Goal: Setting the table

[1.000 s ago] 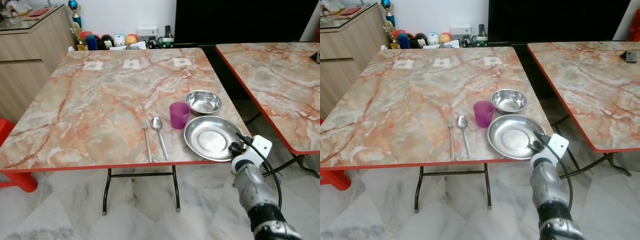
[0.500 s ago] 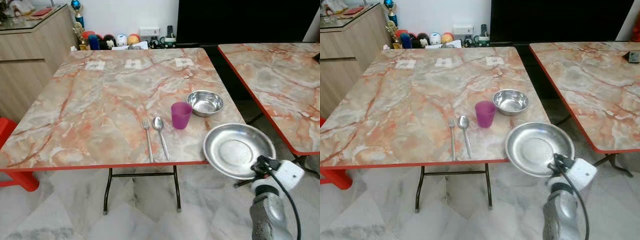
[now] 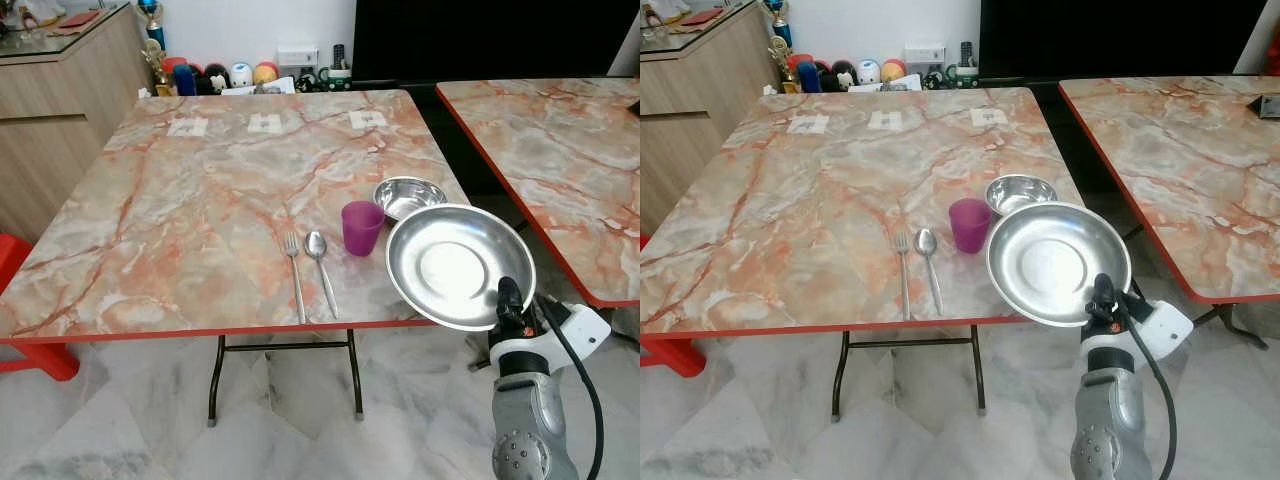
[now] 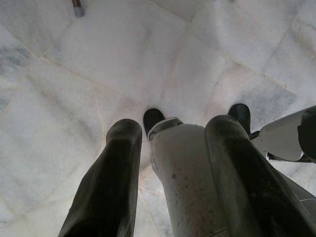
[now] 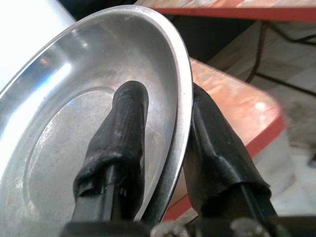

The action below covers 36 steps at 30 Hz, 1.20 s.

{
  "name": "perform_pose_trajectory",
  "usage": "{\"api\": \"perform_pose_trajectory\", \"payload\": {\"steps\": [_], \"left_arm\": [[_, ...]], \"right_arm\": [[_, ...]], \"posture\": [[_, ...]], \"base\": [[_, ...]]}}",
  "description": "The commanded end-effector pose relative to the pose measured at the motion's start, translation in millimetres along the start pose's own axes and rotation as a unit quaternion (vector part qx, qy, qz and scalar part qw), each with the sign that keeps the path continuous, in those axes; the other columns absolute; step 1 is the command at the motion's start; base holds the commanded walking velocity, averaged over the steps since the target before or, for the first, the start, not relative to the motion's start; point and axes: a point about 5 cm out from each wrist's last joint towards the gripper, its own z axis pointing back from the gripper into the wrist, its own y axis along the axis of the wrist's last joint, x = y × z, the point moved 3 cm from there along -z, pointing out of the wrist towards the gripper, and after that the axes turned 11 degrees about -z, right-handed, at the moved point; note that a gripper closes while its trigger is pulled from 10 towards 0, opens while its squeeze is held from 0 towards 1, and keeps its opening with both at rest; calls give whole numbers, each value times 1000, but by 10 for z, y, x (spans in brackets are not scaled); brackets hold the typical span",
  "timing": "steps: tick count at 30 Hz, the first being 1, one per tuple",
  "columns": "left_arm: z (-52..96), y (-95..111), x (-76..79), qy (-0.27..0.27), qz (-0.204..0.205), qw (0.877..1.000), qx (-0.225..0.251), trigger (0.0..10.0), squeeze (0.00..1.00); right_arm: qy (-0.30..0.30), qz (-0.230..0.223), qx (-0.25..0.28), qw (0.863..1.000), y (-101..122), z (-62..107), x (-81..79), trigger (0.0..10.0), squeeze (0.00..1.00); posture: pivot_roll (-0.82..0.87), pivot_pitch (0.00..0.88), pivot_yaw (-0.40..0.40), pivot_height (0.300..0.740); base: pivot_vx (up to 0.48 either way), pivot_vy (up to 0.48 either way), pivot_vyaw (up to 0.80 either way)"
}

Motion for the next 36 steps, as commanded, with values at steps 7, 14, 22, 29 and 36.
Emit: {"api": "perform_pose_trajectory", "payload": {"steps": [7, 14, 22, 29, 36], "left_arm": [[81, -248, 2, -7, 1, 999, -34, 10000, 0], [89, -266, -8, -8, -6, 999, -36, 10000, 0], [86, -259, -31, -7, -7, 999, -38, 10000, 0], [72, -227, -42, -7, -10, 999, -37, 10000, 0], [52, -181, -36, -8, -10, 999, -35, 10000, 0]], "right_arm": [[60, 32, -26, 997, -46, 67, -150, 10000, 0], [75, 46, -34, 996, -65, 40, -206, 10000, 0], [75, 62, -36, 995, -82, 28, -217, 10000, 0], [74, 66, -32, 995, -61, -2, -221, 10000, 0], [70, 69, -25, 995, -37, -64, -259, 10000, 0]], "posture": [[-31, 97, -39, 740], [-30, 82, -41, 740], [-35, 65, -39, 740], [-40, 68, -35, 740], [-48, 99, -30, 740]], "base": [[0, 0, 0], [0, -372, 0], [0, -441, 0], [0, -431, 0], [0, -431, 0]]}}
